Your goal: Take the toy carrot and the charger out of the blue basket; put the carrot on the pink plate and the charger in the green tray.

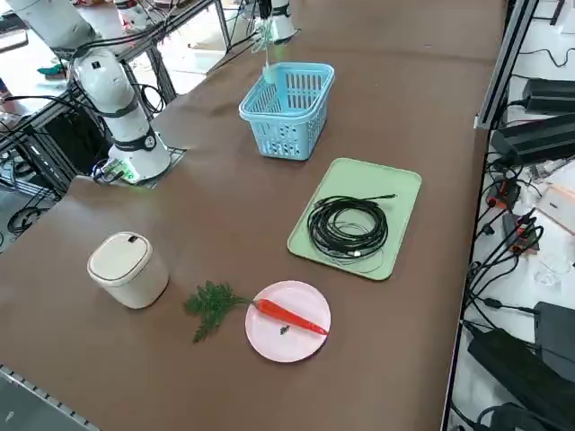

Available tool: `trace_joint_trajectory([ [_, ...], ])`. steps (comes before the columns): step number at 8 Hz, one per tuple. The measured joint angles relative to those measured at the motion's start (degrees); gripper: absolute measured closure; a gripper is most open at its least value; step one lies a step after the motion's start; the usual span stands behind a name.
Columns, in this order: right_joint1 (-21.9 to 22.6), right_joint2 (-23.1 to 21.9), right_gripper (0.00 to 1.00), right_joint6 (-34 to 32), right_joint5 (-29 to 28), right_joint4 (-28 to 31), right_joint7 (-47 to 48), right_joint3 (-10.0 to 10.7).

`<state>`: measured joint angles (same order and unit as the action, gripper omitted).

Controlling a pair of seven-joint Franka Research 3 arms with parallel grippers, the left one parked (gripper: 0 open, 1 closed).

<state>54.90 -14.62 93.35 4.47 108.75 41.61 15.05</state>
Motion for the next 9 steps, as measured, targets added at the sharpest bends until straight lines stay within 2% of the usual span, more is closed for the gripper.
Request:
trace_joint_trajectory([
  [2, -0.3, 0.0, 0.94, -1.7, 0.1, -4.8, 0.0, 0.5],
  [4, -1.7, 1.2, 0.94, -1.8, 0.2, -7.2, -1.6, 1.7],
  [9, -12.4, 9.4, 0.94, -1.7, 0.4, -15.6, -14.8, 2.5],
])
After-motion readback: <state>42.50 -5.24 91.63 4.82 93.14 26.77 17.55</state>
